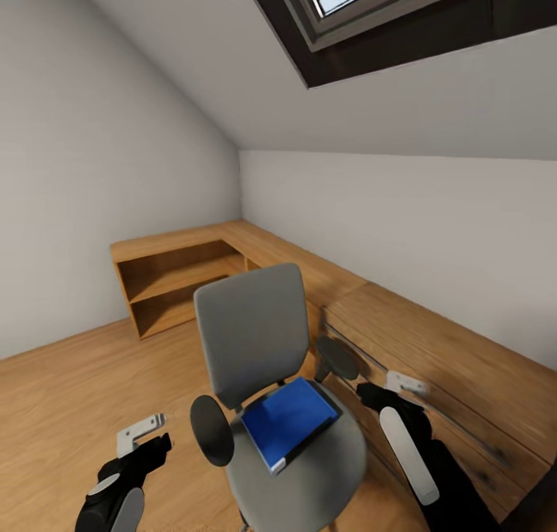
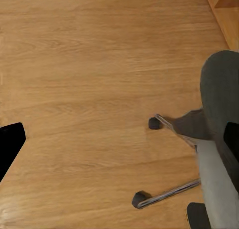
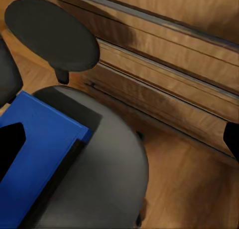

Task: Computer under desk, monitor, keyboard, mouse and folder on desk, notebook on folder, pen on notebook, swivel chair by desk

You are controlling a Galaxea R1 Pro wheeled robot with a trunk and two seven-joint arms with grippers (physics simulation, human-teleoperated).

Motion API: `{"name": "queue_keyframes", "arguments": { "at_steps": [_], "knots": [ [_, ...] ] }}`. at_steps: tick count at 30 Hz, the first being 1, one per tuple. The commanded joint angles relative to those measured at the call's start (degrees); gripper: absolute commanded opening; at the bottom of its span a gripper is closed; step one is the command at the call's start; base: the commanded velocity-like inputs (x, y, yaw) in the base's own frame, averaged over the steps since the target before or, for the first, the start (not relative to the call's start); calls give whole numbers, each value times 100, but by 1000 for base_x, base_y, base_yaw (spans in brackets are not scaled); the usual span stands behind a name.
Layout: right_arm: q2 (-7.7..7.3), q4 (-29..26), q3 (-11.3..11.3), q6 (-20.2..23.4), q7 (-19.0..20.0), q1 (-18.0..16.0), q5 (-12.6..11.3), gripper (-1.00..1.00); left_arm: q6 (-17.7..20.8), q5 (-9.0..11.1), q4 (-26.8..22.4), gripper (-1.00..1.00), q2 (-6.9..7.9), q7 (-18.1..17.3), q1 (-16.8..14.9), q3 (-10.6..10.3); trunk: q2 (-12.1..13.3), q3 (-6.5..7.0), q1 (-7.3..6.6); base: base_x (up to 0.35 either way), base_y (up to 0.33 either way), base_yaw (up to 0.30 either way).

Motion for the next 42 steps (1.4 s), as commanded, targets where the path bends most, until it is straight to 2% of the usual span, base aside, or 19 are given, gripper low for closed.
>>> {"name": "queue_keyframes", "arguments": {
  "at_steps": [1, 4, 12, 25, 42],
  "knots": [
    [-6, 10, 19, 10, -56, -4, -48, 100, 14, 62, -10, 100, -3, 32, -5, 13, -4, -9, 0, 0, 0, 274],
    [-2, 128, 98, -2, -56, -4, -21, 100, 15, 64, -22, 100, -5, 17, -5, 35, -4, -15, 0, 0, 0, 274],
    [2, 373, 841, -703, -73, -4, 122, 100, 8, 63, -44, 100, -3, 13, -5, 58, -4, -36, 0, 0, 0, 274],
    [-3, 457, 941, -769, -70, -4, 128, 100, 7, 71, -48, 100, -3, 8, -5, 136, -4, -77, 0, 0, 0, 267],
    [-13, 449, 908, -899, -65, -4, 136, 100, 16, 81, -48, 100, -7, 7, -5, 132, -4, -83, 0, 0, 0, 22]
  ]
}}
